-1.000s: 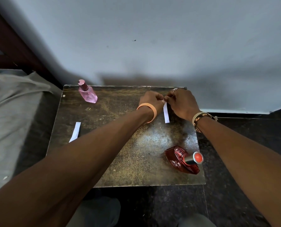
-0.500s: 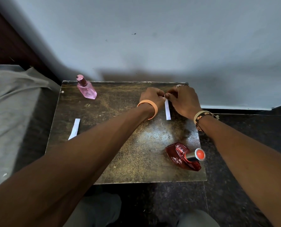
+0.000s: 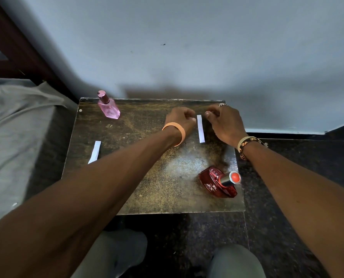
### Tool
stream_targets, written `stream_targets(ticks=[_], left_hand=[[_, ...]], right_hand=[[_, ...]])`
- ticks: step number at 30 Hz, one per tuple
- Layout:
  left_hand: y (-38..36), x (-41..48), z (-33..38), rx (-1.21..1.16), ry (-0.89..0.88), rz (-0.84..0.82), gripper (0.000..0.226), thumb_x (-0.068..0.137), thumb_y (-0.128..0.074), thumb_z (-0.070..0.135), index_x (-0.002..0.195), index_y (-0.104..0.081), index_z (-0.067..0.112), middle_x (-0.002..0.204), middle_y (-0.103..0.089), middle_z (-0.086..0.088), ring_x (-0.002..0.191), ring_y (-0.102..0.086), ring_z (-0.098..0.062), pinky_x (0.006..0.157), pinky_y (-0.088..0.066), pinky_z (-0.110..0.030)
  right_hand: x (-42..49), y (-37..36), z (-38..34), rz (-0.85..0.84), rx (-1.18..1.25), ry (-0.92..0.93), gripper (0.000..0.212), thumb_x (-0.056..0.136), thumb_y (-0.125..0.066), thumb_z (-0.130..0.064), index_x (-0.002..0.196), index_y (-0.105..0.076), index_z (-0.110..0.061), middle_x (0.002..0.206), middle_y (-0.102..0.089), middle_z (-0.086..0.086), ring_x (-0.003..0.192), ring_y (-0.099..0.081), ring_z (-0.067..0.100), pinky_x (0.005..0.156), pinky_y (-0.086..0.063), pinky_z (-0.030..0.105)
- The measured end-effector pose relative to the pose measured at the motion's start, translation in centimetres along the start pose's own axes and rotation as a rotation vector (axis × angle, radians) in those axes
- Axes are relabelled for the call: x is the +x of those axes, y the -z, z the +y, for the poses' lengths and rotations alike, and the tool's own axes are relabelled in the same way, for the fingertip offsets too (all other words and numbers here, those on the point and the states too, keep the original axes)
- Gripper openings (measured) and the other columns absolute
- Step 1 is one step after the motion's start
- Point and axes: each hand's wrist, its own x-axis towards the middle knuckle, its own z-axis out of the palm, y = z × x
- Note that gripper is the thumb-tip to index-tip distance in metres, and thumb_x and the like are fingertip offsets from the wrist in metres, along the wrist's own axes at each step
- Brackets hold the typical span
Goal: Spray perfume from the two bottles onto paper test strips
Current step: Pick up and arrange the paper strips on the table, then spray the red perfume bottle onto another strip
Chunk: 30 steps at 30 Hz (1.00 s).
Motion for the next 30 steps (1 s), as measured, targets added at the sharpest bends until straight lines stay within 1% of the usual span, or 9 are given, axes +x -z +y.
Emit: stream_targets(ticks=[7,13,17,20,23,25,27,29,30], left_hand=[[2.9,-5.4,1.0,0.012,-0.084,0.071,0.02,0.084,-0.065,0.007,0.101,-0.071,0.015,0.092,-0.072,-0.002,0.086,-0.069,-0.017,0.086,-0.057,-0.037],[3.7,-12.4,2.5,0.07,-0.165,-0.018,0.029,0.076,-0.073,0.006,0.103,-0.07,0.017,0.09,-0.07,0.005,0.086,-0.068,-0.012,0.082,-0.056,-0.027],[2.9,-16.6,3.1,0.202,-0.228,-0.155,0.058,0.065,-0.082,0.01,0.12,-0.062,0.018,0.113,-0.067,0.0,0.097,-0.063,-0.014,0.084,-0.056,-0.031],[1.9,-19.1,3.5,0.313,-0.263,-0.133,0.074,0.061,-0.086,0.022,0.128,-0.055,0.019,0.123,-0.058,-0.001,0.107,-0.057,-0.018,0.089,-0.052,-0.034],[0.6,-20.9,3.5,0.262,-0.265,-0.108,0.059,0.052,-0.088,0.023,0.105,-0.062,0.023,0.1,-0.065,0.006,0.091,-0.064,-0.014,0.077,-0.055,-0.028],[-0.6,-21.4,3.1,0.238,-0.268,-0.091,0.055,0.049,-0.085,0.021,0.099,-0.063,0.023,0.094,-0.068,0.005,0.088,-0.066,-0.015,0.077,-0.056,-0.031],[-1.7,-21.8,2.6,0.269,-0.249,-0.082,0.067,0.052,-0.084,0.026,0.114,-0.059,0.021,0.113,-0.064,0.0,0.105,-0.06,-0.019,0.094,-0.051,-0.036],[-2.5,-22.0,2.1,0.269,-0.196,-0.08,0.081,0.058,-0.085,0.028,0.13,-0.048,0.018,0.137,-0.045,-0.003,0.122,-0.049,-0.021,0.106,-0.04,-0.03],[-2.8,-21.9,1.7,0.243,-0.173,-0.071,0.084,0.06,-0.085,0.027,0.133,-0.045,0.017,0.141,-0.038,-0.003,0.123,-0.048,-0.02,0.104,-0.037,-0.025]], right_hand=[[-4.7,4.2,-0.1,0.152,0.1,-0.051,0.029,0.103,-0.048,-0.032,0.115,-0.068,-0.014,0.108,-0.072,0.004,0.098,-0.065,0.023,0.088,-0.053,0.039],[-9.9,8.6,-1.6,0.146,0.05,0.078,0.038,0.104,-0.041,-0.041,0.099,-0.069,-0.016,0.079,-0.065,-0.001,0.074,-0.06,0.019,0.07,-0.05,0.037],[-13.7,10.9,-3.5,0.055,-0.007,0.177,0.051,0.102,-0.036,-0.053,0.08,-0.061,-0.015,0.064,-0.053,-0.006,0.059,-0.051,0.013,0.058,-0.038,0.031],[-16.4,11.7,-5.2,-0.053,-0.108,0.235,0.062,0.098,-0.03,-0.066,0.103,-0.067,-0.016,0.089,-0.069,0.0,0.079,-0.064,0.017,0.07,-0.05,0.034],[-17.9,11.5,-5.8,-0.152,-0.217,0.211,0.064,0.097,-0.034,-0.064,0.131,-0.057,-0.016,0.127,-0.063,0.007,0.113,-0.061,0.025,0.094,-0.05,0.043],[-18.8,11.1,-6.0,-0.208,-0.229,0.179,0.047,0.096,-0.045,-0.055,0.123,-0.059,-0.02,0.123,-0.062,0.006,0.112,-0.06,0.027,0.094,-0.05,0.042],[-19.4,10.7,-6.2,-0.266,-0.214,0.15,0.029,0.093,-0.056,-0.04,0.117,-0.06,-0.024,0.117,-0.061,0.003,0.109,-0.061,0.027,0.093,-0.05,0.041],[-19.6,10.4,-6.3,-0.268,-0.187,0.128,0.033,0.092,-0.061,-0.024,0.125,-0.061,-0.023,0.122,-0.06,0.005,0.112,-0.059,0.027,0.098,-0.049,0.04],[-19.7,10.3,-6.4,-0.251,-0.179,0.123,0.035,0.091,-0.062,-0.019,0.126,-0.061,-0.023,0.122,-0.06,0.005,0.113,-0.059,0.027,0.099,-0.048,0.04]])
